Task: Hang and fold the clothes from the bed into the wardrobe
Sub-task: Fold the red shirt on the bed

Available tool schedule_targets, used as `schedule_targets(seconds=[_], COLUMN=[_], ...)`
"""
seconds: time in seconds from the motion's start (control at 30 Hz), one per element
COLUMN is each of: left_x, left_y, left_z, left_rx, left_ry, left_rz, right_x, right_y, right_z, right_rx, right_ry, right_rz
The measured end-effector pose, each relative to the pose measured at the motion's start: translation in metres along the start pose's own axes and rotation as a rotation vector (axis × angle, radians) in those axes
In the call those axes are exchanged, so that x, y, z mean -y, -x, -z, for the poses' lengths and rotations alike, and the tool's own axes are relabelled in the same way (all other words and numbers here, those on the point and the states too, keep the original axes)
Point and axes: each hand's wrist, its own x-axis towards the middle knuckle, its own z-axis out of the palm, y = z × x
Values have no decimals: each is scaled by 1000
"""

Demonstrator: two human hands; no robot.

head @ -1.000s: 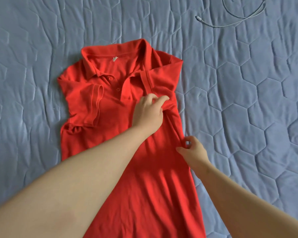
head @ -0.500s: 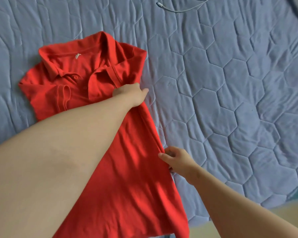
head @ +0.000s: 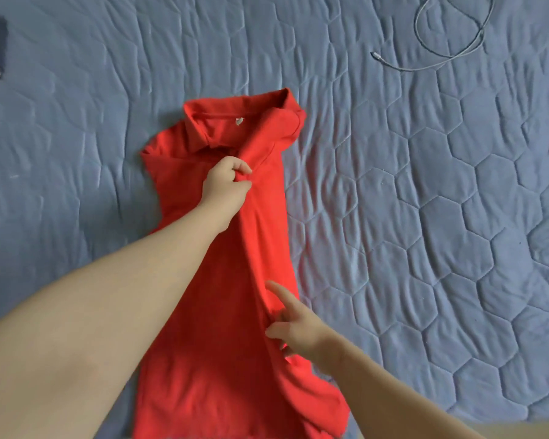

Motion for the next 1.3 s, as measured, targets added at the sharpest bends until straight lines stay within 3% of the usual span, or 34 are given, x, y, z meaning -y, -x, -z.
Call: schedule_targets(seconds=[0.33,0.53,0.6,0.67,0.77,0.83,1.0,1.17,1.23,1.3], left_x=[86,114,112,104,82,67,46,41,37,27], left_y=[-25,-35,-39,-45,-52,-60,-74,-89,-95,-103], left_z=[114,128,128,126,117,103,61,54,62,72], left_rx=[-119,68,54,-26,-84,-48,64,3,42,18], left_ry=[376,141,-34,-365,-702,-822,-1002,-1143,-991,-553], left_rz=[234,247,144,-52,-400,-536,-572,-692,-629,-360], right_x=[19,0,-7,-9,5,22,58,62,58,54], right_y=[-62,-89,-91,-94,-105,-112,-124,-126,-125,-124], right_z=[-129,-156,-156,-151,-127,-103,-58,-39,-35,-34], right_rx=[55,-30,-70,-142,-385,-550,-644,-634,-624,-619], right_ry=[146,235,227,226,199,196,115,-7,-16,-26], right_rz=[-94,-73,-66,-51,-22,-23,4,15,0,-19])
